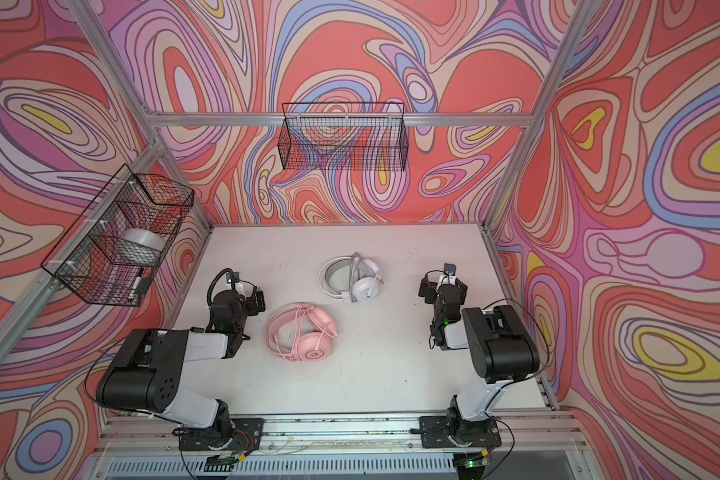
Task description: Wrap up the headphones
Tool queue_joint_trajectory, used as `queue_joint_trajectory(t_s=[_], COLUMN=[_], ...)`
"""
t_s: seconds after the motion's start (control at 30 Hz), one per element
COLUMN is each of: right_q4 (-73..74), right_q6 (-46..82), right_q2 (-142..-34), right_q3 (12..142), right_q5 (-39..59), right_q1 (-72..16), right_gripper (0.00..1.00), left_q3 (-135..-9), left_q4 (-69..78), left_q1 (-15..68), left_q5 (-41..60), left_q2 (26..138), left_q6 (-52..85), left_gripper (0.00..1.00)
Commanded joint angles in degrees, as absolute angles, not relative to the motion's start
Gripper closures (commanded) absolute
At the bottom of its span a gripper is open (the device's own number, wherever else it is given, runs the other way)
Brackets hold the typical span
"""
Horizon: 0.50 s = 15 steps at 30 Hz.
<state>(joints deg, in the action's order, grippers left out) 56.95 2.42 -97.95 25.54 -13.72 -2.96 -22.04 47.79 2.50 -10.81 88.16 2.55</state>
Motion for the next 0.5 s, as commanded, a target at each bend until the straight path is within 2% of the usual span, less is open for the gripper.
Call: queue_joint_trajectory(t_s=[0.0,0.47], right_q4=[56.5,56.8], right_q6=[2.3,2.2], right_q2=[-98.5,-98.3], right_q3=[26.3,26.0], right_q5=[-13.3,-13.3], right_q1=[-2.6,-2.5], right_gripper=[0.02,0.02], left_q3=[-21.7,-21.0], left_q4=[50.6,52.1], left_q1=[2.0,1.9], left_q5=[-9.8,-10.0], left_q2=[88.3,88.3], left_q6=[1.9,2.0], left_gripper=[0.0,0.0])
